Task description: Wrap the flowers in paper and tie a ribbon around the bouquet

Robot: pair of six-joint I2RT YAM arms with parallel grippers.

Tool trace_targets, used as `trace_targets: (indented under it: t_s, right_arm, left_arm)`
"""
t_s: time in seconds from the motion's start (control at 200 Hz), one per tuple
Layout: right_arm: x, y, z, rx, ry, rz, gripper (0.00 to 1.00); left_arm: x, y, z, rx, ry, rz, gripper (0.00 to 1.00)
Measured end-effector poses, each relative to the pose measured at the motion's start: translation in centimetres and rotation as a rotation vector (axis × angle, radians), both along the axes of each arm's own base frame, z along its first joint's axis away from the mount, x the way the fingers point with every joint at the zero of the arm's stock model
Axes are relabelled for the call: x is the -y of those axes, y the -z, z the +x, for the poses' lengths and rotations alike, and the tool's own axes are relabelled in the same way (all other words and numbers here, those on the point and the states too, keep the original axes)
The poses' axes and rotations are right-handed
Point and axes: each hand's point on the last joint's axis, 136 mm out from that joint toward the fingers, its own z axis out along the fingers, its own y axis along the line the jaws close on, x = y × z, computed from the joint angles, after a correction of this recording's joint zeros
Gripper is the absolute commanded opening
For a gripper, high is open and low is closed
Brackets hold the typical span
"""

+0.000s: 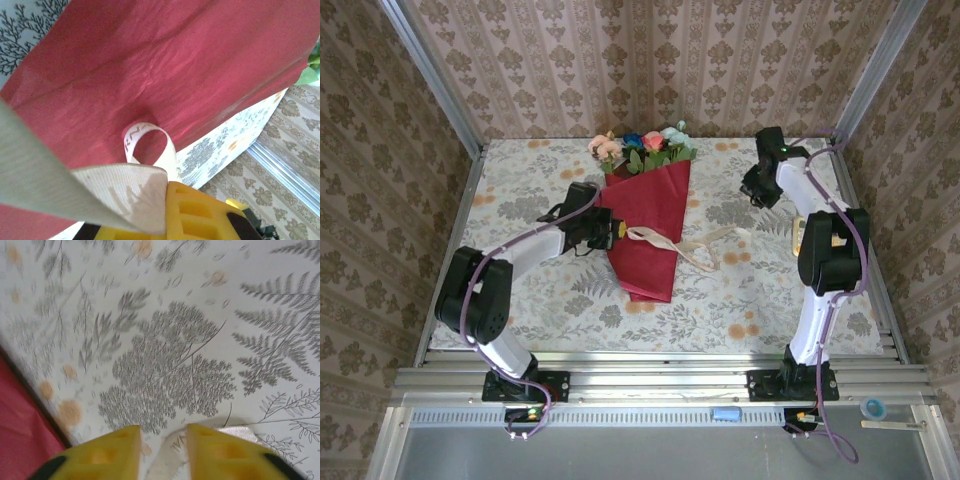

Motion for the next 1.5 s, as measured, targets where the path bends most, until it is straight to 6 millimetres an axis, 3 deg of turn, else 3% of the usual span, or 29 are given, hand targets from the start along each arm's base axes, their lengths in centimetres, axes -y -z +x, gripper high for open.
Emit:
trace_targets:
  t_s: [0.195,0.28,0.525,0.655,0.755,0.825,1.065,1.145,1.215,1.28,1.375,1.5]
  right_arm:
    - [-7.1,3.1,-3.4,-0.111,-0.053,0.021,0.51]
    - [-8.6,4.6,-4.3,-0.159,-0.047,0.024,0.51]
    - [-7.8,9.0,-4.0,-0.283,0.049,0.006,0.49]
    - [-7.9,8.9,-3.1,-0.284,0.077,0.006,0.35]
    - [-7.6,9.0,-3.6,-0.323,0.100,-0.016,0.11]
    - [-7.4,9.0,-3.9,-0.336,0.109,-0.024,0.00]
    - [-6.7,8.6,-3.0,-0.296,0.106,-0.058,0.00]
    - [-5.8,7.6,-1.8,-0.254,0.091,-0.084,0.00]
    - [-4.5,5.5,-0.2,-0.190,0.090,-0.098,0.00]
    - [-2.7,2.5,1.5,-0.108,0.100,-0.107,0.00]
    - [0.5,-3.3,3.3,0.036,0.130,-0.120,0.00]
    - [4.7,-10.4,3.9,0.195,0.184,-0.149,0.00]
  left_arm:
    - [0.0,1.0,-0.7,-0.018,0.011,-0.004,0.00]
    - [-0.1,1.1,-0.8,-0.019,0.012,-0.004,0.00]
    - [-0.3,2.0,-1.4,-0.039,0.014,0.003,0.00]
    - [-0.5,2.6,-1.8,-0.051,0.014,0.010,0.00]
    - [-0.6,2.9,-2.0,-0.058,0.013,0.013,0.00]
    - [-0.7,3.0,-2.1,-0.058,0.013,0.013,0.00]
    - [-1.0,3.5,-2.6,-0.063,0.013,0.016,0.00]
    - [-1.6,3.8,-3.1,-0.073,0.004,0.019,0.00]
    - [-2.6,4.2,-3.1,-0.081,-0.017,0.024,0.00]
    - [-3.5,4.5,-3.1,-0.088,-0.040,0.027,0.00]
    - [-5.1,4.8,-3.0,-0.092,-0.072,0.033,0.00]
    - [-7.7,3.9,-2.6,-0.069,-0.124,0.045,0.00]
